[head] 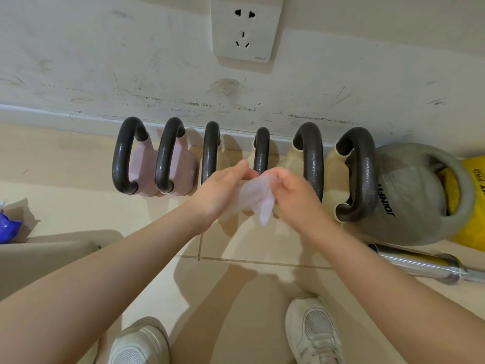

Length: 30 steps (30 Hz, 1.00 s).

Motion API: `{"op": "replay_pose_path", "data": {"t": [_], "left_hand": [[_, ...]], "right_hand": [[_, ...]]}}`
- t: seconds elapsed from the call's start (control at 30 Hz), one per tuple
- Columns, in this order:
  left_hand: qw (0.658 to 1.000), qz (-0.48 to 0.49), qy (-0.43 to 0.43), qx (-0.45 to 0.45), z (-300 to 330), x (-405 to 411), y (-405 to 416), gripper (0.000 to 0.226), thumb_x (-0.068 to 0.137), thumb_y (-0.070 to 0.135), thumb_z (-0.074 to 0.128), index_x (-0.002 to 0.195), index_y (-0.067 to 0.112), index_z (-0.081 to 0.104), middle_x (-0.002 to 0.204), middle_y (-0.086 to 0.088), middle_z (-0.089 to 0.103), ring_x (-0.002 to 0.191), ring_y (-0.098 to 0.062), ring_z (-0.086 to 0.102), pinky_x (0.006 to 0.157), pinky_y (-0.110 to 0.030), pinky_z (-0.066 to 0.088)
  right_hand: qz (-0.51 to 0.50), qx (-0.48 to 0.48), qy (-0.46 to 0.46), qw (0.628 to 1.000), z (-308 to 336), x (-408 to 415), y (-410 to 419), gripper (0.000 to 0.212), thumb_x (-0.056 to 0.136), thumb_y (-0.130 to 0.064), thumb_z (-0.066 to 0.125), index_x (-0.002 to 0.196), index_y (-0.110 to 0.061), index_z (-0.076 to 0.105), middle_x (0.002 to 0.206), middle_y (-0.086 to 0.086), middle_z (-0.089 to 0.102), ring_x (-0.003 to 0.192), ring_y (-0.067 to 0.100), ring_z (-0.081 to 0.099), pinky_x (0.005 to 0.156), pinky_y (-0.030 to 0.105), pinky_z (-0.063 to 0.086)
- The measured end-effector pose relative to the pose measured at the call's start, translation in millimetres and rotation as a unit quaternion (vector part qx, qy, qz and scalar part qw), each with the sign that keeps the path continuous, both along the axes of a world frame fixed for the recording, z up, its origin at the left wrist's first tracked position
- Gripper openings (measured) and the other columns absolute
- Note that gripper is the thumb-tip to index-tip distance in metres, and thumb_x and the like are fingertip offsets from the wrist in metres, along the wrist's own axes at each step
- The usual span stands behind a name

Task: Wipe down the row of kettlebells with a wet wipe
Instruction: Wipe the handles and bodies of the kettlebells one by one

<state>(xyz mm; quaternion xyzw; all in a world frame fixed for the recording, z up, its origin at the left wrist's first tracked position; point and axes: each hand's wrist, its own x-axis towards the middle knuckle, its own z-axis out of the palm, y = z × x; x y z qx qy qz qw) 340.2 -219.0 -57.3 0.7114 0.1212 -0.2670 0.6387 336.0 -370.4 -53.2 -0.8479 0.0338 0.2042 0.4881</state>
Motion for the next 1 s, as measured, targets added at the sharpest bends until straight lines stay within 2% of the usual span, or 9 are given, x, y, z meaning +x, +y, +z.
{"op": "replay_pose_path", "data": {"t": [0.1,0.23,0.33,0.43,0.53,0.63,0.8,0.87,1.0], "left_hand": [[0.999,-0.044,-0.007,-0.014,7.2,-0.2,-1.1,0.033,0.094,0.044,0.04,0.096,0.024,0.066,0.094,0.006,0.069,0.088,-0.01,0.062,0.088,-0.026,0.046],[0.995,-0.014,0.03,-0.091,6.6,1.8,-4.9,0.009,0.09,0.022,0.056,0.092,0.014,0.06,0.083,-0.004,0.062,0.078,-0.019,0.056,0.071,-0.022,0.051],[0.988,-0.007,0.05,-0.148,8.2,9.0,-9.9,0.022,0.091,0.018,0.054,0.11,0.013,0.063,0.098,-0.001,0.066,0.091,-0.013,0.06,0.076,-0.018,0.052],[0.984,-0.014,0.027,-0.174,14.5,21.5,-20.2,0.029,0.093,0.019,0.051,0.118,0.012,0.062,0.104,-0.001,0.068,0.095,-0.01,0.063,0.075,-0.018,0.051],[0.984,0.018,0.014,-0.176,22.5,35.6,-32.9,0.016,0.094,0.019,0.05,0.1,0.014,0.063,0.077,0.005,0.066,0.067,-0.005,0.059,0.059,-0.015,0.046],[0.986,0.019,0.005,-0.168,26.2,47.2,-46.9,0.014,0.094,0.019,0.05,0.099,0.011,0.06,0.062,0.005,0.057,0.05,-0.005,0.045,0.05,-0.016,0.038],[0.991,0.053,0.022,-0.124,30.5,65.7,-76.9,0.008,0.094,0.017,0.05,0.095,0.013,0.057,0.071,0.001,0.053,0.055,-0.008,0.045,0.055,-0.019,0.038],[0.995,0.079,0.015,-0.058,25.8,73.0,-90.5,0.007,0.094,0.018,0.049,0.098,0.016,0.055,0.082,0.0,0.057,0.067,-0.01,0.051,0.062,-0.02,0.042],[0.995,0.035,-0.002,0.088,7.1,76.6,-111.5,0.032,0.093,0.026,0.05,0.123,0.016,0.049,0.111,-0.004,0.06,0.101,-0.02,0.057,0.095,-0.037,0.048]], "right_hand": [[-0.095,0.093,0.056,0.99,14.6,16.4,-4.2,0.021,0.096,-0.019,0.039,0.1,-0.014,0.06,0.098,0.011,0.069,0.091,0.024,0.066,0.084,0.042,0.055],[-0.143,0.231,0.148,0.951,26.2,18.3,-13.9,0.02,0.096,-0.024,0.046,0.102,-0.011,0.059,0.099,0.011,0.069,0.091,0.024,0.068,0.073,0.033,0.057],[-0.149,0.333,0.225,0.904,35.7,22.3,-21.1,0.031,0.09,-0.024,0.054,0.113,-0.003,0.058,0.099,0.012,0.069,0.088,0.021,0.069,0.07,0.029,0.057],[-0.149,0.363,0.228,0.891,40.9,28.5,-25.3,0.032,0.087,-0.007,0.055,0.117,0.005,0.055,0.094,0.012,0.067,0.082,0.017,0.068,0.067,0.023,0.056],[-0.193,0.369,0.226,0.88,46.5,35.1,-34.3,0.019,0.088,0.0,0.053,0.106,0.003,0.057,0.062,0.003,0.066,0.05,0.006,0.063,0.043,0.015,0.047],[-0.214,0.353,0.227,0.882,47.4,41.4,-52.6,0.018,0.088,-0.008,0.056,0.103,0.002,0.061,0.069,0.005,0.067,0.057,0.009,0.065,0.05,0.018,0.05],[-0.278,0.43,0.234,0.827,50.5,48.9,-84.1,0.015,0.094,-0.018,0.05,0.094,-0.007,0.06,0.07,0.003,0.061,0.052,0.009,0.056,0.043,0.017,0.044],[-0.361,0.399,0.155,0.828,47.3,55.7,-92.9,0.014,0.096,-0.017,0.048,0.098,-0.008,0.058,0.076,0.004,0.064,0.06,0.009,0.061,0.052,0.017,0.048],[-0.392,0.061,-0.092,0.913,31.6,71.1,-103.7,0.015,0.093,-0.021,0.047,0.087,-0.011,0.056,0.076,0.001,0.056,0.068,0.015,0.052,0.06,0.025,0.042]]}}
